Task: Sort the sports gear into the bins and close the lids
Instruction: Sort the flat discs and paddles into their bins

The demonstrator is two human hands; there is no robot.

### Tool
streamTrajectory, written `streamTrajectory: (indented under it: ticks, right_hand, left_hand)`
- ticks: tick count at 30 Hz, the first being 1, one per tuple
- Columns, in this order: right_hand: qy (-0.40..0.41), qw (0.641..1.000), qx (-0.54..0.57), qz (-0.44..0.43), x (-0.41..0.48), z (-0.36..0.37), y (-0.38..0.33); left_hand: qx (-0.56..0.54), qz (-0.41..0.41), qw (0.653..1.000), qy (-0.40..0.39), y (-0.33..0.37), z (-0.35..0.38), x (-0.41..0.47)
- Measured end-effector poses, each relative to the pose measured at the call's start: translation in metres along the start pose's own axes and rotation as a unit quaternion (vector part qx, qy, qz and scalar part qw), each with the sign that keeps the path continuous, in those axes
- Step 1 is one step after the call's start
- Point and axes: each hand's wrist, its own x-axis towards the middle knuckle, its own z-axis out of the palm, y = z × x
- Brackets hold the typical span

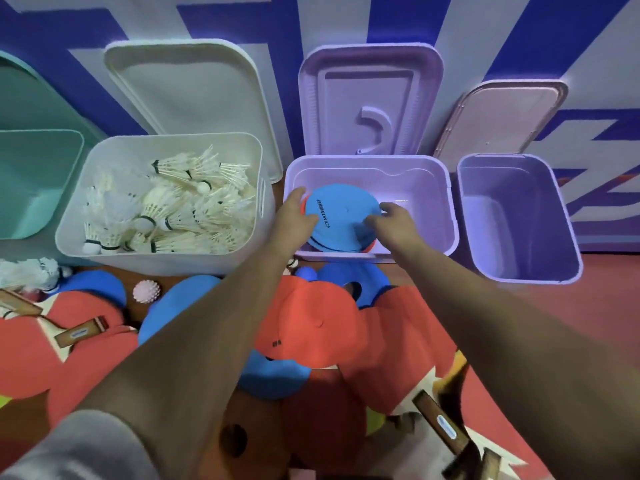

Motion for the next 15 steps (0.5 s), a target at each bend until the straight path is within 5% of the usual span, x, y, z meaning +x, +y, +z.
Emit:
streamTrajectory:
  ticks: [8,12,15]
  right_hand:
    - [0.030,0.976,-0.090,-0.194,-0.102,0.005,0.019]
    - [-0.059,0.975,-0.188,-0.102,-0.122,0.027,0.057]
    - [-0.080,0.960,-0.265,-0.043,-0.123,0.043,0.068]
  left_hand:
    - [-0.058,0.064,0.995,0.041,-0.011,-0.035,-0.103]
    - [0.027,-0.030,0.997,0.067,-0.057,-0.043,-0.132]
    - [0.137,-0.135,0.981,0.014,-0.089,-0.040,-0.133]
